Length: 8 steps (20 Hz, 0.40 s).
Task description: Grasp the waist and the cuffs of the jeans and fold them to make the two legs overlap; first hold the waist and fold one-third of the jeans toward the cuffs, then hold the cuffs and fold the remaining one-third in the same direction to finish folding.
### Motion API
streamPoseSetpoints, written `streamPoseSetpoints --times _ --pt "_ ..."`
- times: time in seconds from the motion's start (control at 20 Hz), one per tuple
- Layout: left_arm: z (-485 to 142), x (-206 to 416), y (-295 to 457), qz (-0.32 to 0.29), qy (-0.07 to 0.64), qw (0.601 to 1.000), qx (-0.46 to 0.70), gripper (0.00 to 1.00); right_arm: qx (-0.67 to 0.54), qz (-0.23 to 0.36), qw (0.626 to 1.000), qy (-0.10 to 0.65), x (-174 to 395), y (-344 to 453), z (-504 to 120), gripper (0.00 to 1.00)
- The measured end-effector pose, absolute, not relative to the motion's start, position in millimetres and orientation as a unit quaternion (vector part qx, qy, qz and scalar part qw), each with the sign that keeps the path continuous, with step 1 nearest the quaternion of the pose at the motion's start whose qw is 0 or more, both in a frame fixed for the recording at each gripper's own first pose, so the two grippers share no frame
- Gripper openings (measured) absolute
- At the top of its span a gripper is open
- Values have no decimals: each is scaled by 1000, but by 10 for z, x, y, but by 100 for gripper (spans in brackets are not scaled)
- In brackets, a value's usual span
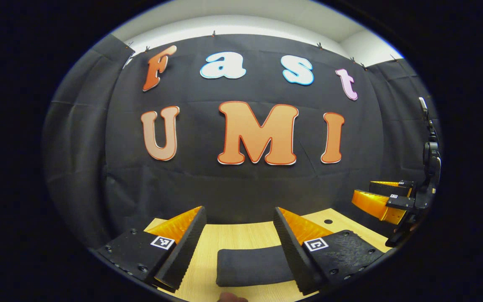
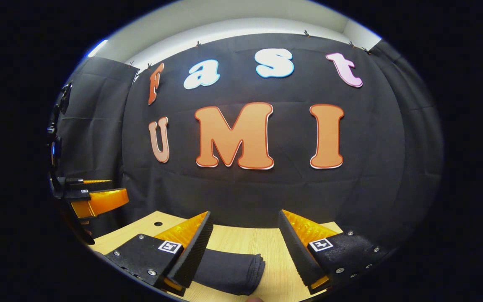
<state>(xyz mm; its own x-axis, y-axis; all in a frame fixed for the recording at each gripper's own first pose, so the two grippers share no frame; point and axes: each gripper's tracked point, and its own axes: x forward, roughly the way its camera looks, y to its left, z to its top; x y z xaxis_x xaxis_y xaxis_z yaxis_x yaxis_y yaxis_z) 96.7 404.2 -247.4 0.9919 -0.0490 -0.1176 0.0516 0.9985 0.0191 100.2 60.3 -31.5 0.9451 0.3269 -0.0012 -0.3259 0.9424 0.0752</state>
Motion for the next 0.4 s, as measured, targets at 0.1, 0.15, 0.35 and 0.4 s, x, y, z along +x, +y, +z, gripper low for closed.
streamPoseSetpoints --times 0.1,0.15,0.35,0.4 --pt "-2473 778 4125 -25 45 999 16 96 27 158 987 -7 870 642 -275 94" --pt "-2461 687 4125 -30 35 999 19 96 21 159 987 -6 791 685 -289 95" --pt "-2373 364 4279 -17 -11 999 28 92 21 161 987 -3 546 852 -326 95" --pt "-2387 308 4330 -11 -16 999 27 95 22 163 986 -4 494 891 -322 95"
